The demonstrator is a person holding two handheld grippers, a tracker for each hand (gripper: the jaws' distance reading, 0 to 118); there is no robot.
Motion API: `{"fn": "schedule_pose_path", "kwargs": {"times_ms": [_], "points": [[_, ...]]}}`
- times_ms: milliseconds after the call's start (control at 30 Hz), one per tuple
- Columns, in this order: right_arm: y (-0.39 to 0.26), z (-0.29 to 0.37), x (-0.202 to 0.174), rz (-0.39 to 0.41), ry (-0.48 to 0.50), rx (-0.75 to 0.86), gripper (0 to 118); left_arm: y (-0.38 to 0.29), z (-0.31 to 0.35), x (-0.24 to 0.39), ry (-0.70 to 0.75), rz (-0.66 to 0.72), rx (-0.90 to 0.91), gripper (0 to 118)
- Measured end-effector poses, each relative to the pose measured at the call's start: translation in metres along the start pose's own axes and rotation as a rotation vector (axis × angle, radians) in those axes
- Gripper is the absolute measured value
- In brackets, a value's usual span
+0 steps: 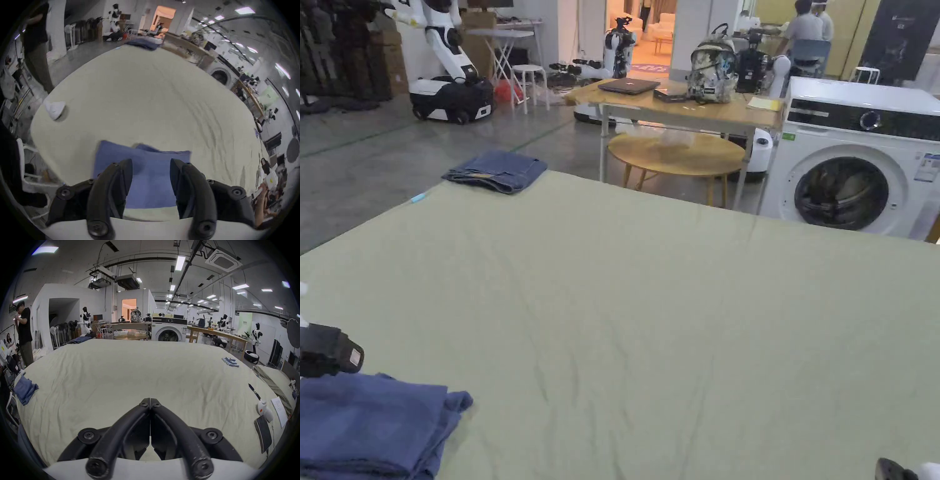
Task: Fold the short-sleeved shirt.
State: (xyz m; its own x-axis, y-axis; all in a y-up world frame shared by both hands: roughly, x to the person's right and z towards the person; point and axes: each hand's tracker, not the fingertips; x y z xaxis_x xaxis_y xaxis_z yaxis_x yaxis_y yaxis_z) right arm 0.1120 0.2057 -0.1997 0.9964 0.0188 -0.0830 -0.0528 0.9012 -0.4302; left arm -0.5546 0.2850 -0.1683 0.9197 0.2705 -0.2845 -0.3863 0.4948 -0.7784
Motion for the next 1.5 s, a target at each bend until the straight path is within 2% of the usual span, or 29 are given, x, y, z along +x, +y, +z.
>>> {"fn": "schedule_pose_path", "kwargs": {"times_ms": [267,367,467,633,700,800,900,933,1500], "points": [[0.005,0.002,0.02,-0.024,-0.033,0.022,0,-0.06,-0.052,0.109,-0.223,-0.117,0.175,47],[0.011,0.005,0.026,-0.033,-0.047,0.042,0,-0.088,-0.059,0.159,-0.123,-0.194,0.394,47],[0.018,0.008,0.031,-0.044,-0.061,0.068,0,-0.101,-0.073,0.199,-0.127,-0.211,0.464,47],[0.03,0.01,0.034,-0.048,-0.08,0.126,0,-0.123,-0.073,0.28,-0.093,-0.354,0.572,46],[0.034,0.011,0.033,-0.051,-0.09,0.149,0,-0.13,-0.071,0.307,-0.068,-0.4,0.649,40],[0.039,0.012,0.03,-0.055,-0.097,0.183,0,-0.139,-0.067,0.334,-0.017,-0.418,0.739,21],[0.042,0.016,0.027,-0.064,-0.103,0.226,0,-0.147,-0.062,0.351,0.004,-0.425,0.814,3],[0.043,0.018,0.026,-0.067,-0.107,0.232,0,-0.148,-0.059,0.358,0.012,-0.433,0.833,0],[0.038,0.025,0.026,-0.101,-0.125,0.28,0,-0.137,-0.055,0.352,-0.014,-0.391,0.843,0]]}}
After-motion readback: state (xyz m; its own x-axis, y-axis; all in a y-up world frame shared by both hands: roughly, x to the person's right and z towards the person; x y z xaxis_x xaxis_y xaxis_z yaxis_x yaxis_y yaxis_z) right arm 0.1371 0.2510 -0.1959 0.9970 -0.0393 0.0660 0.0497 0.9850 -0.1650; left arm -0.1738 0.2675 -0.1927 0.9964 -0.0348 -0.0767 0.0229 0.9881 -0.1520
